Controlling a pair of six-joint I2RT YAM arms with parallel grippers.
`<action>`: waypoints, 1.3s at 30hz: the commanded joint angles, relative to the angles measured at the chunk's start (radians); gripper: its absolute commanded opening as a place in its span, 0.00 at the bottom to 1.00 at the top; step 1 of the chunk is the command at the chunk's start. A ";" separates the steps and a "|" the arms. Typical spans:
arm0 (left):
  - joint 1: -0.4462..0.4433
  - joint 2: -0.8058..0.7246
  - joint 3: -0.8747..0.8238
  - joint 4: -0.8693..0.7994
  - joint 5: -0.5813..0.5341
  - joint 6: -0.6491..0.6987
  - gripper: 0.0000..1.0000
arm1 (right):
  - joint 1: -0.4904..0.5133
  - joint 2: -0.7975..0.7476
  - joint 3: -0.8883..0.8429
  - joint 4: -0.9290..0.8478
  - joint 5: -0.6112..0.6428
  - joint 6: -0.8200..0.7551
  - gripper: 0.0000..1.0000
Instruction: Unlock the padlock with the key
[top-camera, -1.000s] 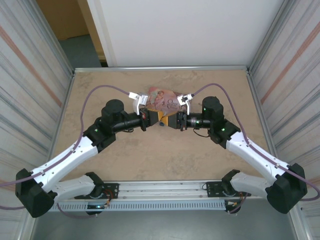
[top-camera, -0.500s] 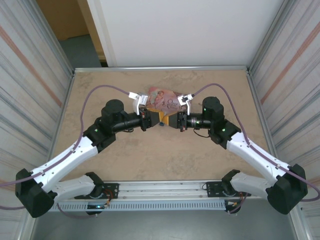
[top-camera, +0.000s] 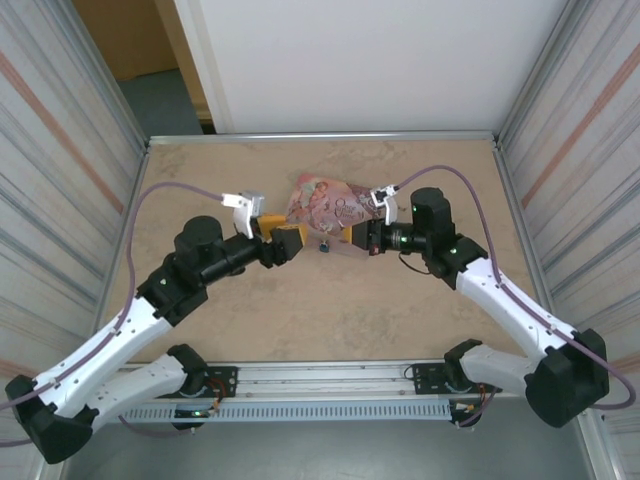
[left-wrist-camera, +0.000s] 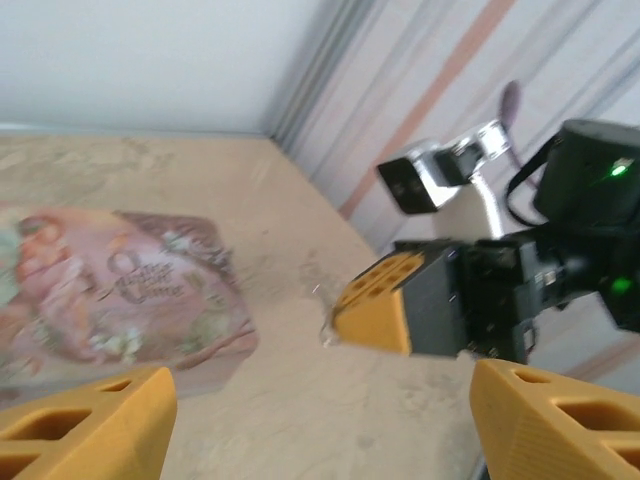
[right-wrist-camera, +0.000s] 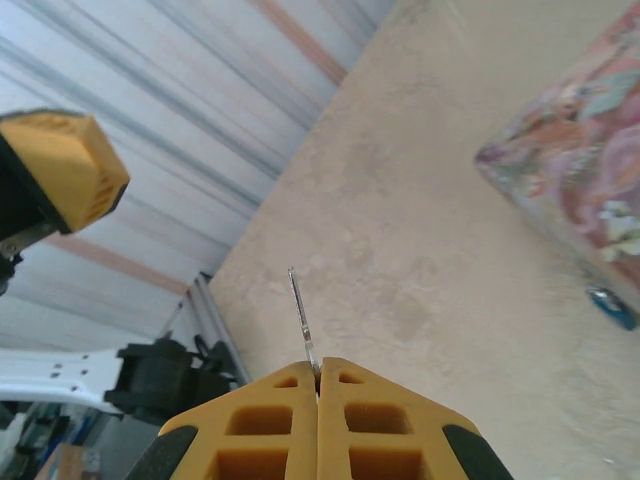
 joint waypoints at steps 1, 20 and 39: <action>-0.003 -0.011 -0.086 -0.062 -0.127 -0.008 0.80 | -0.033 0.060 0.009 -0.018 -0.021 -0.059 0.00; 0.218 0.309 -0.317 0.394 0.180 -0.265 0.91 | -0.140 0.463 0.010 0.360 -0.105 0.024 0.00; 0.266 0.769 -0.093 0.584 0.313 -0.271 0.91 | -0.137 0.671 0.063 0.392 -0.106 0.011 0.00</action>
